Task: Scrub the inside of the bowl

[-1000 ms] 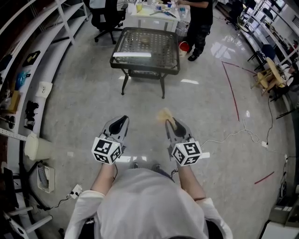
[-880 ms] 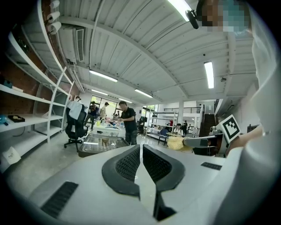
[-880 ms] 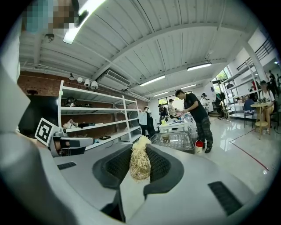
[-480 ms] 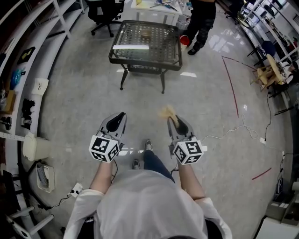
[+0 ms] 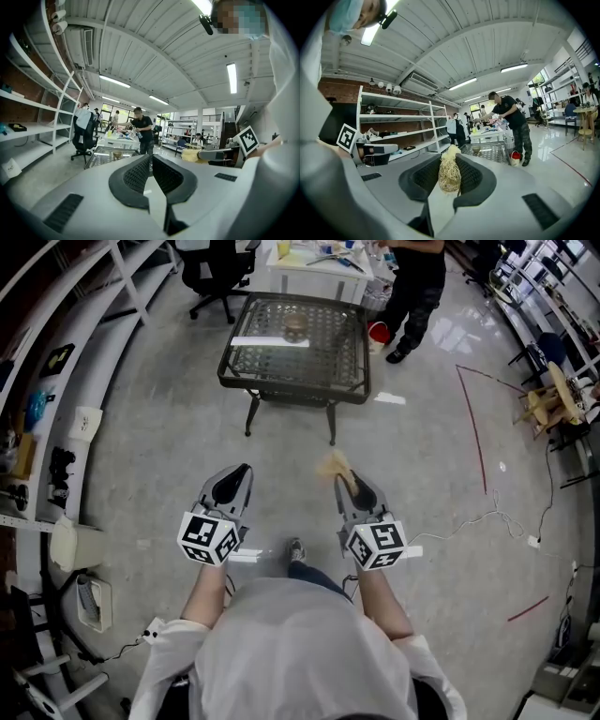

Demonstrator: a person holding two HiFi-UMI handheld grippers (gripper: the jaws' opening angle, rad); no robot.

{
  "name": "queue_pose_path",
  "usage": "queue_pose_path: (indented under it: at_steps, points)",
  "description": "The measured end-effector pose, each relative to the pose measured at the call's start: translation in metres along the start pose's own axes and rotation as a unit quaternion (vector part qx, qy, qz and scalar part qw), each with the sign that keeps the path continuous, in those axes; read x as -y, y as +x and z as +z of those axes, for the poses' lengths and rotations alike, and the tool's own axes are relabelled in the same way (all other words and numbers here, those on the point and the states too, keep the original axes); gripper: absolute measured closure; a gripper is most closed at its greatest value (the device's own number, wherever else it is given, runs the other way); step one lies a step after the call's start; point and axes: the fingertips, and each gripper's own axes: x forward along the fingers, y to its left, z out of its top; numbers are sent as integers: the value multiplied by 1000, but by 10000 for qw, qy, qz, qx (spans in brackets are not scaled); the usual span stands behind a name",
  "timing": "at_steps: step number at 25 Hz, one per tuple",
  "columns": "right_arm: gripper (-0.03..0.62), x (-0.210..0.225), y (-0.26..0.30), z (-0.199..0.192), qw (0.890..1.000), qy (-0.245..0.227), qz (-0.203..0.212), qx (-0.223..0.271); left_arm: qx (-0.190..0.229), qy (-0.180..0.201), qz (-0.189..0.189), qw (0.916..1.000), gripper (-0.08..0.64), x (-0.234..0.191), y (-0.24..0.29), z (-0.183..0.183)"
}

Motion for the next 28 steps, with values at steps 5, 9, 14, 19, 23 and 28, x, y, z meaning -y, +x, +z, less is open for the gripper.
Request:
queue_pose_path:
  at_steps: [5,9,14,19,23,28]
  points:
    - [492,31,26,12,9998,-34,177,-13,51,15,186,9998,514,-5,37,12]
    - [492,50,46,14,9995,-15,323,-49,79,0,329,9994,514,-11,58,16]
    - [492,63,66,13,9989,42,459,-116,32,-40,510,9987,514,-22,72,14]
    - [492,64,99,16,9985,62,533,-144,7,-44,560,9984,514,-47,88,18]
    - [492,69,130,21,9988,50,462,-138,-22,-79,483,9988,514,-72,112,21]
    - [492,80,169,35,9996,31,269,-75,2,-82,259,9996,514,-104,150,36]
